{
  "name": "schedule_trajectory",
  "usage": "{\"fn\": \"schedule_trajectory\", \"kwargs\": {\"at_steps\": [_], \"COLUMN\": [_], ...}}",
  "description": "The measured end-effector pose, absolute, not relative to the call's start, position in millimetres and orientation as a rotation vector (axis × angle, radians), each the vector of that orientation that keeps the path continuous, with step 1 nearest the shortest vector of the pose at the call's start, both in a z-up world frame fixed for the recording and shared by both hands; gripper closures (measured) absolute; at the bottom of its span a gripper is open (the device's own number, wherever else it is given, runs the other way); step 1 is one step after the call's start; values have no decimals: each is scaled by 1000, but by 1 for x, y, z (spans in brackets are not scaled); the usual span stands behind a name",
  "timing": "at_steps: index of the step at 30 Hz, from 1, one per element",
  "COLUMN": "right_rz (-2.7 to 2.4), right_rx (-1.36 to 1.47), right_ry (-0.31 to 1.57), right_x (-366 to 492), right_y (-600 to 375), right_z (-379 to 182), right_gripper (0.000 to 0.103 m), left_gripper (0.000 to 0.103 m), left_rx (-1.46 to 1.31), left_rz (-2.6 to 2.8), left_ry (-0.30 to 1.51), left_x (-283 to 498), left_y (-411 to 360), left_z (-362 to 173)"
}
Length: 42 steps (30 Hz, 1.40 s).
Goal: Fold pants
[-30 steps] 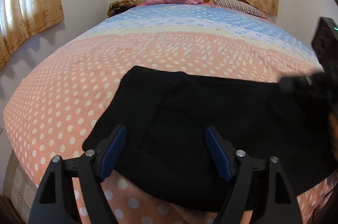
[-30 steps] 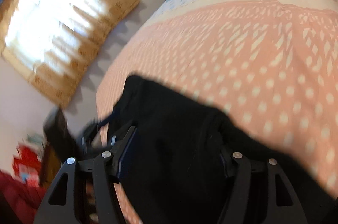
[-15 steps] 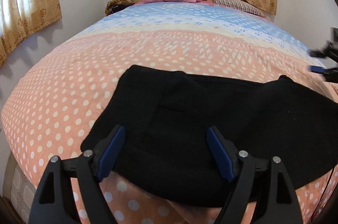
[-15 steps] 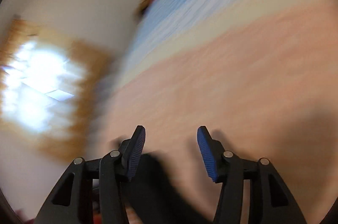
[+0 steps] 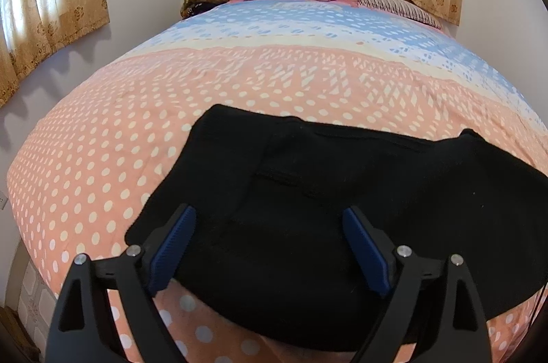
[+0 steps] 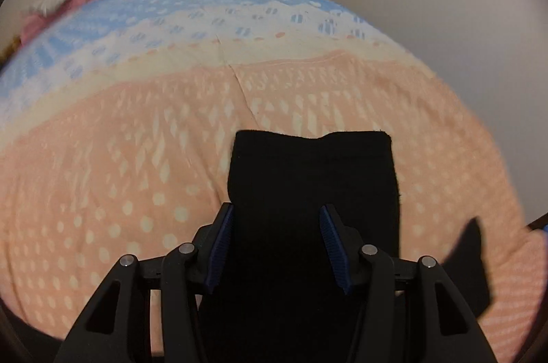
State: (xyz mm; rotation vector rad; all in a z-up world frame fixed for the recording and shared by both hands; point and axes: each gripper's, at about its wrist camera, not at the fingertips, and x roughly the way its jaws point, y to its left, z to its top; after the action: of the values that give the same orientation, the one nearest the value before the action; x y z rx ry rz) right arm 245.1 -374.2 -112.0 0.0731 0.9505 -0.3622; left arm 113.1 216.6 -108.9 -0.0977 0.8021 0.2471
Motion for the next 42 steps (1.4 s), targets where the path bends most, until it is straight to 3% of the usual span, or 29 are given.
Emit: {"fn": "schedule_trajectory", "kwargs": {"at_steps": [1,2,3,8,13,17,20,26,28,29,34,39,40,41,42], "right_rz": [-325,-294,-274,-166,-113,-170,-249,-467,-514,-515,-317,-322,-309,-296,-287], "right_rx": [83,94,111,295,594,742,778,754,753,736,495,238,243,253,246], "right_ry": [936,921,916,798,547,465,533,578,535,514,607,749,771,789,791], "right_x": [245,243,245,216,122,54,22,-7,-10,-11,54,107,115,116,122], "right_y": [-376,-377,-376,-397,-444,-487,-512,-548,-557,-558,-541,-520,-519,-521,-519], "right_z": [-111,-109,-105,-82,-53,-78,-108,-106,-90,-86,-73,-102,-107,-113,-116], "right_gripper": [73,94,98,98,98,97,95,78,55,52,52,52,55,77,83], "left_gripper": [12,12,11,11,11,10,9,7,6,6,5,4,4,4,4], "left_rx": [-96,-95,-96,-106,-105,-103,-106,-100,-95,-94,-92,-94,-95,-95,-95], "left_rz": [247,248,249,247,246,243,238,249,251,254,269,281,283,284,285], "left_ry": [803,804,804,810,810,810,816,820,819,817,817,825,825,824,823], "left_x": [114,114,115,117,117,117,120,123,124,125,126,129,129,129,129], "left_y": [217,217,217,219,219,219,220,216,216,216,214,214,214,214,214], "left_z": [-109,-109,-109,-109,-109,-109,-108,-110,-110,-111,-112,-112,-112,-112,-112]}}
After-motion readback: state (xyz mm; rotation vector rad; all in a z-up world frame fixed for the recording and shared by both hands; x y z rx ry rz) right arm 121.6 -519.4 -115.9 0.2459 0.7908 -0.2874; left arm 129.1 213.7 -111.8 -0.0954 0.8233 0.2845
